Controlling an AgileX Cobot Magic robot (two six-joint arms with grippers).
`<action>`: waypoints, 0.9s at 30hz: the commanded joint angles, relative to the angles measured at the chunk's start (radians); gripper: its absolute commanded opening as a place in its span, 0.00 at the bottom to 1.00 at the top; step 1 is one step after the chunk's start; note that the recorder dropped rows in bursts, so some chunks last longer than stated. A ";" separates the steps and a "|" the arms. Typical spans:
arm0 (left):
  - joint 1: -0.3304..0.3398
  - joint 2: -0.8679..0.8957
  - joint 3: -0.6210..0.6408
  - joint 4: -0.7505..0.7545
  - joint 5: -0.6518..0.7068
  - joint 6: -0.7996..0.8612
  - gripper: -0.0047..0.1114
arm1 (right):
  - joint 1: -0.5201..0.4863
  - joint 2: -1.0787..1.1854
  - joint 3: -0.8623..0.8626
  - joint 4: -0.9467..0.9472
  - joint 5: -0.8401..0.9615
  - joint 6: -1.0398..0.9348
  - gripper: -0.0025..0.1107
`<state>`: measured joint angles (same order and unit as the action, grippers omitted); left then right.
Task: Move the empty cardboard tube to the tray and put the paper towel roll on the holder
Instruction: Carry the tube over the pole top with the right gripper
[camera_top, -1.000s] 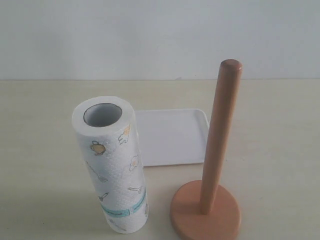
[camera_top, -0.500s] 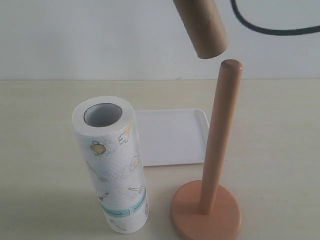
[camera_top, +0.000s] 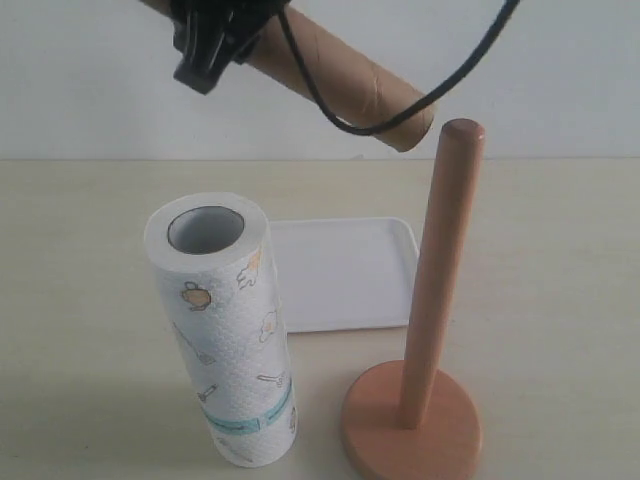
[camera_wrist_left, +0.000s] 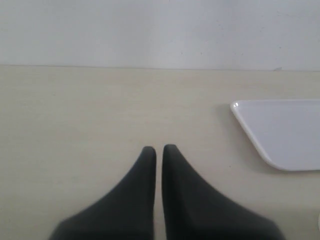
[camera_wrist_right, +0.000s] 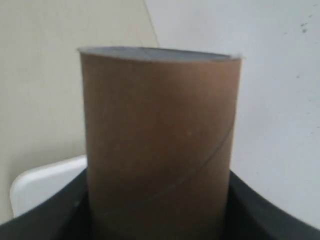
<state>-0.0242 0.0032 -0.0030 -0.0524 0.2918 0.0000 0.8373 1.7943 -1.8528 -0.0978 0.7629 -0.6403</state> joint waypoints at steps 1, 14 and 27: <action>0.002 -0.003 0.003 -0.010 -0.001 0.000 0.08 | -0.003 0.082 -0.074 -0.025 0.095 -0.040 0.02; 0.002 -0.003 0.003 -0.010 -0.001 0.000 0.08 | -0.052 0.192 -0.206 -0.205 0.268 -0.133 0.02; 0.002 -0.003 0.003 -0.010 -0.001 0.000 0.08 | -0.090 0.303 -0.206 -0.198 0.268 -0.221 0.02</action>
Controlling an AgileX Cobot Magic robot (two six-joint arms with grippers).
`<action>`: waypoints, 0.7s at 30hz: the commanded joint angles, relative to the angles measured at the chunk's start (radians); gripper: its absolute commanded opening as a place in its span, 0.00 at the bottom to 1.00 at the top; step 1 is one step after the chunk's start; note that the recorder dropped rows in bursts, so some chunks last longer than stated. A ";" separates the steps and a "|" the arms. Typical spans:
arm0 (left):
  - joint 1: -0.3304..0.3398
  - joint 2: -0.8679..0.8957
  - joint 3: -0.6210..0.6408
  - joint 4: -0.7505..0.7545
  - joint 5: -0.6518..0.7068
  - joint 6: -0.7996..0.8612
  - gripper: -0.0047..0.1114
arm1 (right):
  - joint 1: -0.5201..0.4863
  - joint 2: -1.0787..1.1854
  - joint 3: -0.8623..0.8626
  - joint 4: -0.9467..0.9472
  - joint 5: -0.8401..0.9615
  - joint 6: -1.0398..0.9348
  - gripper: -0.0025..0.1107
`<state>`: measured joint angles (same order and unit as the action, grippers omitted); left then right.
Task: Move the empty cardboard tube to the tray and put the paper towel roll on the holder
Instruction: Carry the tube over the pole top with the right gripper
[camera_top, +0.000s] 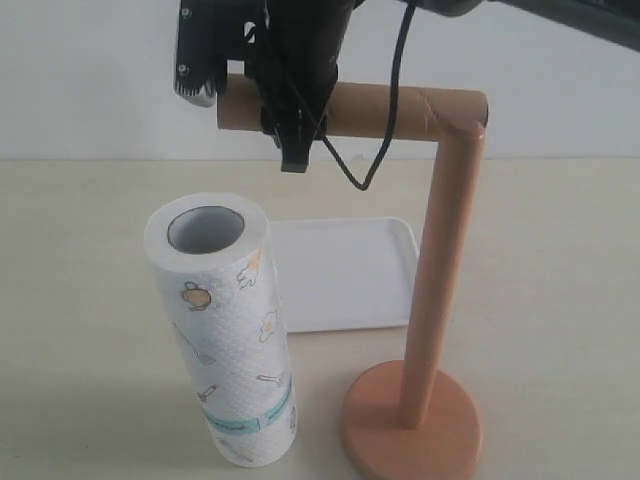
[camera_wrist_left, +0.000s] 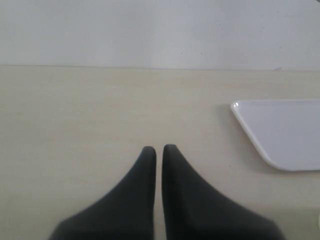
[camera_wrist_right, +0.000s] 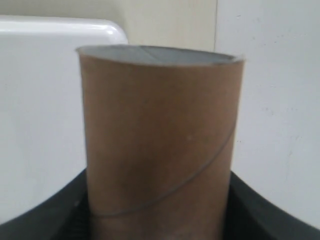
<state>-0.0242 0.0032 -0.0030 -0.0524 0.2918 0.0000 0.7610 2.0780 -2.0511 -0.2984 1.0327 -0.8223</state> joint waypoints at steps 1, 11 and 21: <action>0.002 -0.003 0.003 -0.010 -0.001 0.000 0.08 | -0.014 0.027 -0.008 0.005 -0.004 -0.043 0.02; 0.002 -0.003 0.003 -0.010 -0.001 0.000 0.08 | -0.056 0.121 -0.008 0.129 -0.030 -0.077 0.02; 0.002 -0.003 0.003 -0.010 -0.001 0.000 0.08 | -0.062 0.215 -0.008 0.179 -0.034 -0.102 0.02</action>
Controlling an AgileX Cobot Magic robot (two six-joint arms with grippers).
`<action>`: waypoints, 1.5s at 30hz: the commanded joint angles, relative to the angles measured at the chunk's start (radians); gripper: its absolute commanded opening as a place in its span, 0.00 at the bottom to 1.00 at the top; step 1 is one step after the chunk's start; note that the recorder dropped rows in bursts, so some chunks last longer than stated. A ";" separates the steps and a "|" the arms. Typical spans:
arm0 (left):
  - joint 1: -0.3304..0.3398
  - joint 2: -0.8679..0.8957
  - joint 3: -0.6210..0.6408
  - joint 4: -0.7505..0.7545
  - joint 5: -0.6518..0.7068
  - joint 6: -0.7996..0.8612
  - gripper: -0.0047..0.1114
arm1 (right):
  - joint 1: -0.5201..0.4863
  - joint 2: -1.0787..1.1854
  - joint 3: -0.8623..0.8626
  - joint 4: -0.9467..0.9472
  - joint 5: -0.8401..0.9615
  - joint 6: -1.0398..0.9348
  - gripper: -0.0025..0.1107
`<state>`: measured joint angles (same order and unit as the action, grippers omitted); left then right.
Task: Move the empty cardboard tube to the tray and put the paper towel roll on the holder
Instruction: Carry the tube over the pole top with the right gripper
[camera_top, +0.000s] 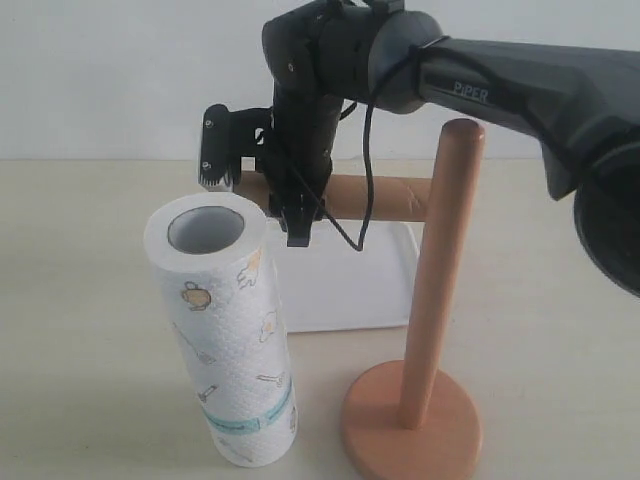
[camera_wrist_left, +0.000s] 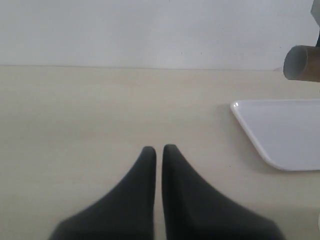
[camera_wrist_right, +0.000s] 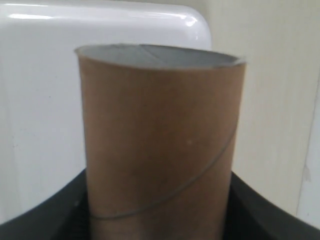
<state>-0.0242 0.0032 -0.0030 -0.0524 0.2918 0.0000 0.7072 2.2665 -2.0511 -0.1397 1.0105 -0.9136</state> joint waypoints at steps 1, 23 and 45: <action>0.002 -0.003 0.003 -0.010 -0.001 0.000 0.08 | -0.009 0.039 -0.008 0.030 -0.028 -0.010 0.02; 0.002 -0.003 0.003 -0.010 -0.001 0.000 0.08 | -0.009 0.100 -0.008 0.045 0.000 0.019 0.02; 0.002 -0.003 0.003 -0.010 -0.001 0.000 0.08 | -0.037 -0.176 -0.008 -0.092 0.093 0.099 0.02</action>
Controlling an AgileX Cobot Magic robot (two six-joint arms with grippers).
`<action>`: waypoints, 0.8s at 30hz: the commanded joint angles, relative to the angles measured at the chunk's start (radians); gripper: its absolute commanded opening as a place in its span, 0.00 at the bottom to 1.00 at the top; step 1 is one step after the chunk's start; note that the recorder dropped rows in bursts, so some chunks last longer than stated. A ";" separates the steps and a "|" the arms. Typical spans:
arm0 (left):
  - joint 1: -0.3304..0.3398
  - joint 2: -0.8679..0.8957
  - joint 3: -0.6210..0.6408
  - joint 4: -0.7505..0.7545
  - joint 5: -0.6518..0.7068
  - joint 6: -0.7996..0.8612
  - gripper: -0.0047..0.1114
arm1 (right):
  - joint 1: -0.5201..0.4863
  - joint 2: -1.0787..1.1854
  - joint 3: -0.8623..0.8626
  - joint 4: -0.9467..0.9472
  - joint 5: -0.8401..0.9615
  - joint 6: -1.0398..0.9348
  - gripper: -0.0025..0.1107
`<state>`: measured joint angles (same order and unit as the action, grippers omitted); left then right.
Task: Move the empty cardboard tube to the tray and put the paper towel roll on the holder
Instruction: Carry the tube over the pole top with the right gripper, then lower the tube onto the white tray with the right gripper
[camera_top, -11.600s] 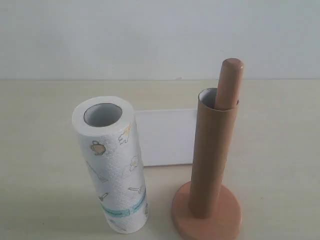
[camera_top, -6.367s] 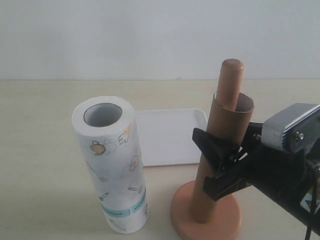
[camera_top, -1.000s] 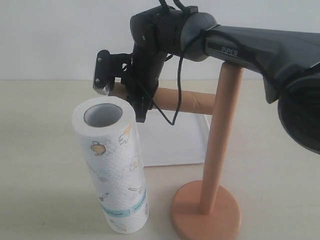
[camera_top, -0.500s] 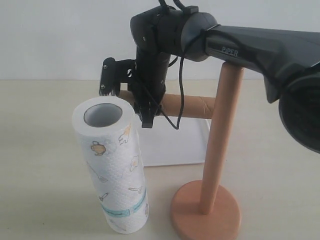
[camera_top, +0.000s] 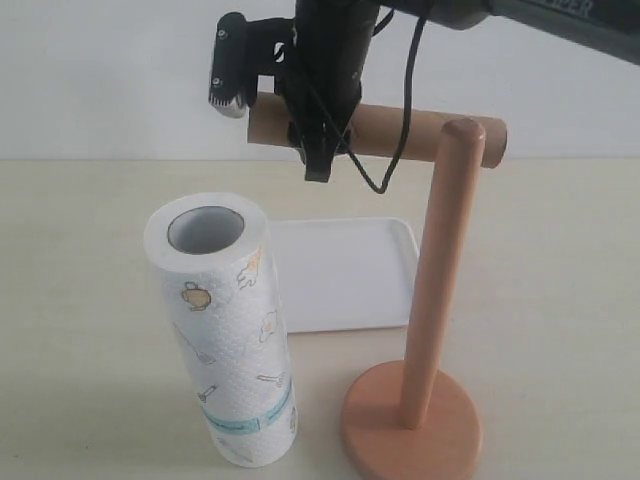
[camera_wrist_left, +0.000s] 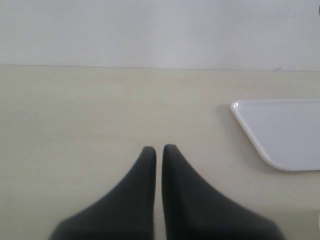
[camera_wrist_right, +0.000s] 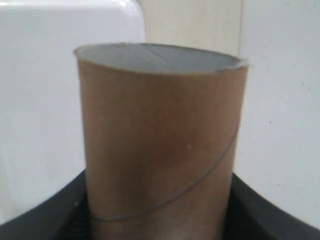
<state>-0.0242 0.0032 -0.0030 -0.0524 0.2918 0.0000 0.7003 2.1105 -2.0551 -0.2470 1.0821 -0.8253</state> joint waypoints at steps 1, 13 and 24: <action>0.002 -0.003 0.003 -0.010 -0.001 0.000 0.08 | -0.042 -0.023 -0.004 0.045 0.022 0.001 0.02; 0.002 -0.003 0.003 -0.010 -0.001 0.000 0.08 | -0.263 -0.045 -0.004 0.531 0.139 -0.437 0.02; 0.002 -0.003 0.003 -0.010 -0.001 0.000 0.08 | -0.400 0.037 0.011 0.722 0.108 -0.602 0.02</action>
<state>-0.0242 0.0032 -0.0030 -0.0524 0.2918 0.0000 0.3113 2.1116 -2.0486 0.4148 1.1916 -1.3824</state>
